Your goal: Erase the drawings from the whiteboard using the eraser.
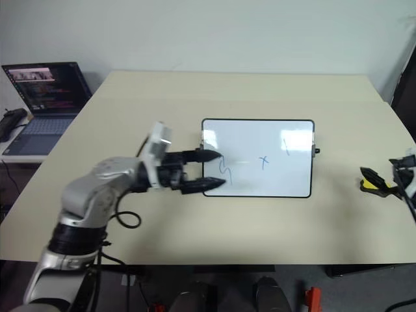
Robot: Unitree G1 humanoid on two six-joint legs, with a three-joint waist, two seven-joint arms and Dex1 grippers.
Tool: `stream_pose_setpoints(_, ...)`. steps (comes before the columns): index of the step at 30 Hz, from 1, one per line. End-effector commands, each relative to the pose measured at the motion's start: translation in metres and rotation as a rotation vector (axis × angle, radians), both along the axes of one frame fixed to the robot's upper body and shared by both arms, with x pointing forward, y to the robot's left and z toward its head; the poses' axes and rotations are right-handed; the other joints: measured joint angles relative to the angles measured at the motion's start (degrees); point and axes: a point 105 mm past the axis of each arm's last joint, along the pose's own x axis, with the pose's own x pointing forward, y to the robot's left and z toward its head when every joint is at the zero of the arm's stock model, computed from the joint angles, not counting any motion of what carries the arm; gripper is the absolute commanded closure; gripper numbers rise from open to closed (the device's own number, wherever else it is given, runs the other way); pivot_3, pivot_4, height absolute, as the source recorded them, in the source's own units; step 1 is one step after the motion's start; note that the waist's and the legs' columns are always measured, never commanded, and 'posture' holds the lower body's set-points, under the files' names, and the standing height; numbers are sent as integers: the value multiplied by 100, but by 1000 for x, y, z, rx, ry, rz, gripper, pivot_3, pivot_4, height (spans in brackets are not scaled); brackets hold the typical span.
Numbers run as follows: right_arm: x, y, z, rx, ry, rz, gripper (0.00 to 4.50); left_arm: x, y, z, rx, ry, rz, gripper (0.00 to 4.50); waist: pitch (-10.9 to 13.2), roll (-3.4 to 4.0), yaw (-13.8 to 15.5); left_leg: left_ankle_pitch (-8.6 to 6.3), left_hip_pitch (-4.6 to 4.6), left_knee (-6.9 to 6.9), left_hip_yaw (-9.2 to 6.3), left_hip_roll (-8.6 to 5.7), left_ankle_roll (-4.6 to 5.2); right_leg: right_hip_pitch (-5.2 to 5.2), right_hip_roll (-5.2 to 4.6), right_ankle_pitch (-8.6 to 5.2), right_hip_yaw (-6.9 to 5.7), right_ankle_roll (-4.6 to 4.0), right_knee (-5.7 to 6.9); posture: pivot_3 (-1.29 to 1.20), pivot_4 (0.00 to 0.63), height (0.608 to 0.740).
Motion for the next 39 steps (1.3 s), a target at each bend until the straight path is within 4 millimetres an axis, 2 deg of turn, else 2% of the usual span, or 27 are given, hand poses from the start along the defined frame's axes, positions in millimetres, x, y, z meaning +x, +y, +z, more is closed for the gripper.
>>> stream_pose_setpoints(1,5,-10,16,-118,29,114,19,1,-21,-9,52,-54,-69,0,2,3,-52,-1,3,0,5,0,2,0,2,2,3,-2,0,0,150,740)
stream_pose_setpoints(3,12,-23,15,-197,74,120,19,-2,-32,-11,57,-69,-118,0,7,0,-105,-1,6,3,10,1,3,1,2,4,5,-3,1,0,150,740)
stream_pose_setpoints(8,32,-31,5,-310,168,154,19,-7,-46,-12,40,-79,-157,0,9,3,-154,-1,9,5,19,10,2,-1,7,10,8,-7,1,0,150,740)
stream_pose_setpoints(12,38,-26,-11,-342,249,206,19,-9,-43,-13,36,-74,-136,0,10,2,-137,-1,1,4,14,14,2,-5,4,10,7,-6,1,0,150,740)
stream_pose_setpoints(16,38,-25,-36,-415,369,235,19,-14,-33,-15,47,-64,-100,0,11,3,-112,-1,-2,3,14,12,1,-7,-2,10,6,-6,-1,0,150,740)
stream_pose_setpoints(21,39,-22,-49,-434,417,242,19,-18,-26,-13,52,-65,-64,0,11,3,-107,-1,-1,12,12,10,2,-3,-3,13,6,-3,2,0,150,740)
stream_pose_setpoints(27,45,-16,-51,-433,419,250,19,-22,-24,-12,55,-64,-34,0,11,3,-125,-1,9,16,13,12,2,6,-2,15,8,-1,1,0,150,740)
stream_pose_setpoints(32,46,-14,-45,-397,411,264,19,-23,-22,-14,60,-59,-10,0,11,3,-124,-1,9,16,12,12,2,7,-1,16,7,-2,2,0,150,740)
stream_pose_setpoints(39,41,-19,-37,-259,398,212,19,-23,-22,-14,67,-57,-5,0,11,4,-116,-1,7,14,12,11,2,5,-2,16,6,-2,2,0,150,740)
